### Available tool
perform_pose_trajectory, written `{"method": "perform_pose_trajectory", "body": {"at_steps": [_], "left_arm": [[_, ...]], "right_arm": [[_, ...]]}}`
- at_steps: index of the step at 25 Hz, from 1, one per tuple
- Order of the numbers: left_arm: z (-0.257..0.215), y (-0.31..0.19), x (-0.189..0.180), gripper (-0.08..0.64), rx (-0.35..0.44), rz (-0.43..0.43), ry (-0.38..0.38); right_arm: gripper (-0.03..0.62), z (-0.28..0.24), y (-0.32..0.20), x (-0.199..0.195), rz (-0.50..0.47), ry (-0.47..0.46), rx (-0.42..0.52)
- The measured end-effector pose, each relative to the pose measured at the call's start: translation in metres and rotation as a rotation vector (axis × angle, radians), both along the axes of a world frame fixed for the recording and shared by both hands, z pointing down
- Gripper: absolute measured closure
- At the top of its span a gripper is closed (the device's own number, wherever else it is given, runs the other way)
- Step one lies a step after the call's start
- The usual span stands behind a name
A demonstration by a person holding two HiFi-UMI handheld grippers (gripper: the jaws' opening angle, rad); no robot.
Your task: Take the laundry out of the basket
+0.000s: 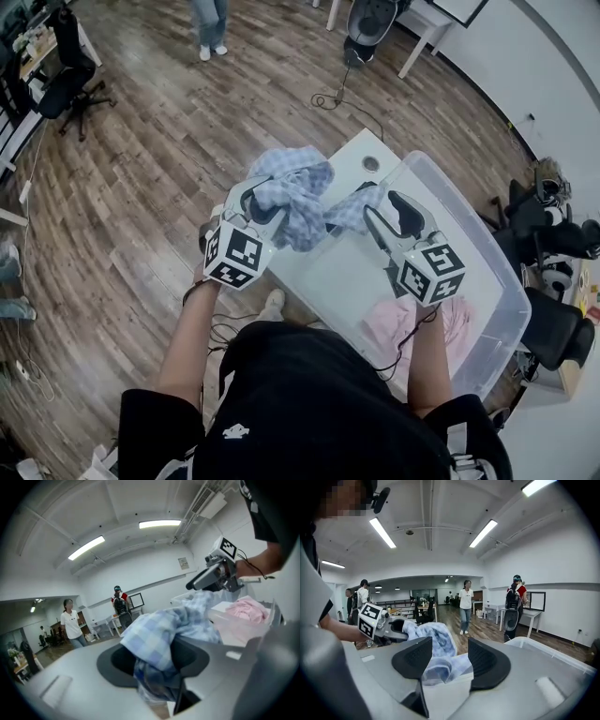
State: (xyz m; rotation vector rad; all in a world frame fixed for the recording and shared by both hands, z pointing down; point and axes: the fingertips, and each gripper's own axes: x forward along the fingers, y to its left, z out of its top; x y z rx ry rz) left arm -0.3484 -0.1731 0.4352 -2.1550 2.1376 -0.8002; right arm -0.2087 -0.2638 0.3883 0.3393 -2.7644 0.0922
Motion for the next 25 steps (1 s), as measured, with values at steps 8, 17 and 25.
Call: {"method": "perform_pose_trajectory", "body": {"at_steps": [8, 17, 25], "left_arm": [[0.090, -0.020, 0.028, 0.200, -0.222, 0.070, 0.098], [0.078, -0.015, 0.020, 0.124, -0.179, 0.074, 0.133], [0.018, -0.003, 0.013, 0.325, -0.024, 0.045, 0.172]], "right_arm": [[0.367, -0.003, 0.002, -0.003, -0.002, -0.024, -0.009], [0.382, -0.003, -0.006, 0.001, 0.027, -0.043, -0.022], [0.388, -0.004, -0.002, -0.006, 0.024, -0.055, -0.031]]}}
